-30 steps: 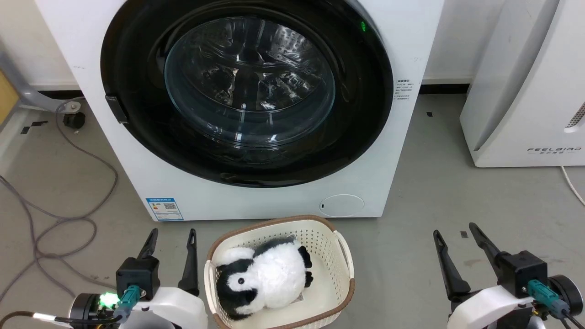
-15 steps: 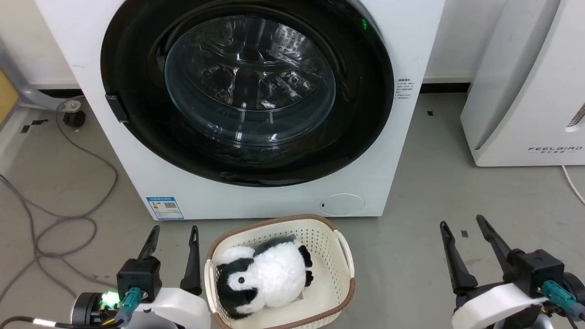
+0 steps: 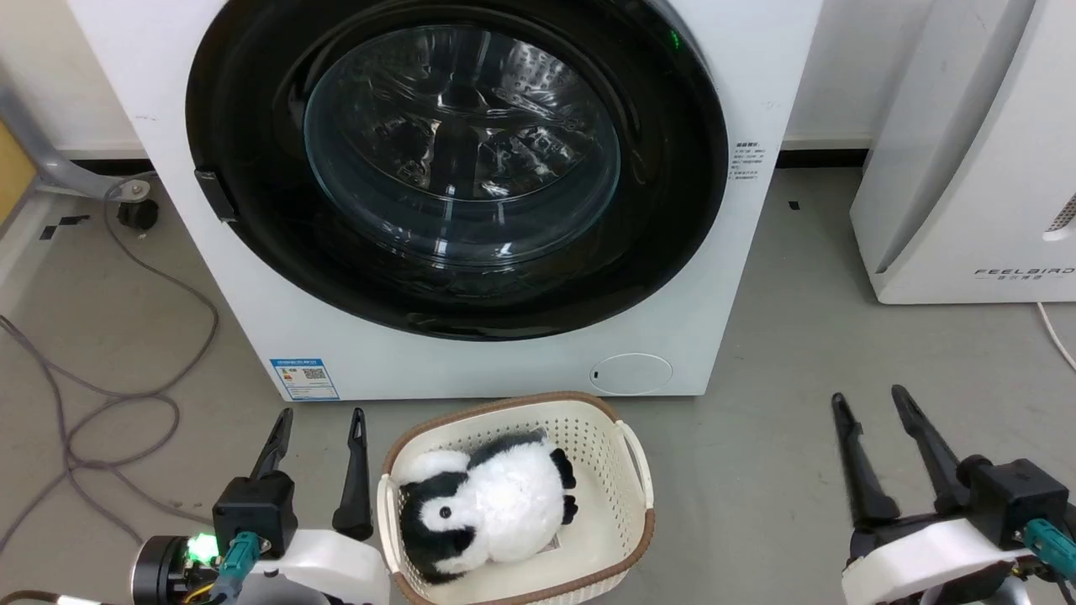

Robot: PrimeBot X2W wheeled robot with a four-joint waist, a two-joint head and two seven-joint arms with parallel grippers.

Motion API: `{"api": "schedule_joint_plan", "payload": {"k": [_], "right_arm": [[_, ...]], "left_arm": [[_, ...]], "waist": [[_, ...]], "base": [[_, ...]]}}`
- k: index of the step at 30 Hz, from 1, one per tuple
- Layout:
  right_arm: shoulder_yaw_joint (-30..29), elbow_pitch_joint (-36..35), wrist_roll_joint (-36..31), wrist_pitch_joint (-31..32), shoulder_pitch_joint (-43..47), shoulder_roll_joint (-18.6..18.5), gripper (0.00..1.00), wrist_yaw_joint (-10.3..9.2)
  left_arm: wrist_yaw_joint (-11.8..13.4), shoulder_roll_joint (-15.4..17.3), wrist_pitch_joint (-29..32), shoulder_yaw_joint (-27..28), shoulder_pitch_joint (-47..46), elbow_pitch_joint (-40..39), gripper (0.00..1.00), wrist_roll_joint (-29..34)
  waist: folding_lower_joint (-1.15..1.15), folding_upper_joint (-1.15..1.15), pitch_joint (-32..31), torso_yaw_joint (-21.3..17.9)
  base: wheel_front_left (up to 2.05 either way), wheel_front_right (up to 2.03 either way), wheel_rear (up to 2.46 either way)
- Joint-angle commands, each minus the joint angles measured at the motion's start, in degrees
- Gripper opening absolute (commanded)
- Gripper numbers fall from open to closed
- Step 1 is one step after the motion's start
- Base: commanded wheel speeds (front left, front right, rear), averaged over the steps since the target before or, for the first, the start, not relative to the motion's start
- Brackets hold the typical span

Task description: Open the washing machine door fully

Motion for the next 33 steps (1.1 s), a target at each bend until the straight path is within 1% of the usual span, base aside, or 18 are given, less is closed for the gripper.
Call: {"api": "schedule_joint_plan", "payload": {"k": [1, 5, 8, 10, 14, 23, 24, 25, 26, 27, 33], "right_arm": [[-0.21, -0.69, 1.05, -0.68, 0.1, 0.0, 0.0, 0.01], [-0.52, -1.0, 3.34, -1.15, 0.03, 0.0, 0.0, 0.01], [-0.82, -0.72, 7.57, -1.51, -0.01, 0.0, 0.0, 0.02], [-0.99, -0.39, 11.37, -1.75, -0.08, 0.0, 0.0, 0.02], [-1.17, 0.77, 21.19, -2.23, -0.2, 0.0, 0.0, 0.02], [1.15, 2.35, 42.22, -3.3, -0.26, 0.0, 0.0, 0.02], [1.15, 2.35, 42.22, -3.3, -0.26, 0.0, 0.0, 0.02], [1.38, 2.32, 44.42, -3.26, -0.36, 0.0, 0.0, 0.02], [1.22, 2.43, 48.32, -2.75, -0.62, 0.0, 0.0, 0.02], [1.22, 2.43, 48.32, -2.75, -0.62, 0.0, 0.0, 0.02], [-1.42, 4.48, 56.86, -0.33, -2.6, 0.0, 0.0, 0.02]], "left_arm": [[0.45, 0.01, -0.69, -0.27, -1.09, -0.45, 1.0, -0.59], [0.77, 0.01, -1.16, -0.46, -1.24, -0.56, 1.0, -0.76], [0.99, 0.01, -1.52, -0.58, -1.35, -0.64, 1.0, -0.89], [1.13, 0.01, -1.76, -0.67, -1.42, -0.69, 1.0, -0.98], [1.39, 0.01, -2.24, -0.86, -1.59, -0.76, 1.0, -1.15], [2.0, 0.01, -3.32, -1.3, -1.89, -0.96, 1.0, -1.48], [2.0, 0.01, -3.32, -1.3, -1.89, -0.96, 1.0, -1.48], [2.08, 0.01, -3.44, -1.33, -1.94, -1.0, 1.0, -1.51], [2.23, 0.01, -3.68, -1.38, -2.03, -1.08, 1.0, -1.55], [2.23, 0.01, -3.68, -1.38, -2.03, -1.08, 1.0, -1.55], [2.61, 0.01, -4.4, -1.67, -2.57, -1.38, 1.0, -1.71]], "waist": [[0.0, 0.0, 0.06, 0.04], [0.0, 0.0, 0.18, 0.11], [0.0, 0.0, 0.26, 0.15], [0.0, 0.0, 0.33, 0.18], [0.0, 0.0, 0.46, 0.29], [0.0, 0.0, 0.77, 0.54], [0.0, 0.0, 0.77, 0.54], [0.0, 0.0, 0.84, 0.56], [0.0, 0.0, 0.99, 0.58], [0.0, 0.0, 0.99, 0.58], [0.0, 0.0, 1.77, 0.9]], "base": [[0.0, 0.0, 0.0], [0.0, 0.0, 0.0], [0.0, 0.0, 0.0], [0.0, 0.0, 0.0], [0.0, 0.0, 0.0], [0.0, 0.0, 0.0], [0.0, 0.0, 0.0], [0.0, 0.0, 0.0], [0.0, 0.0, 0.0], [0.0, 0.0, 0.0], [0.0, 0.0, 0.0]]}}
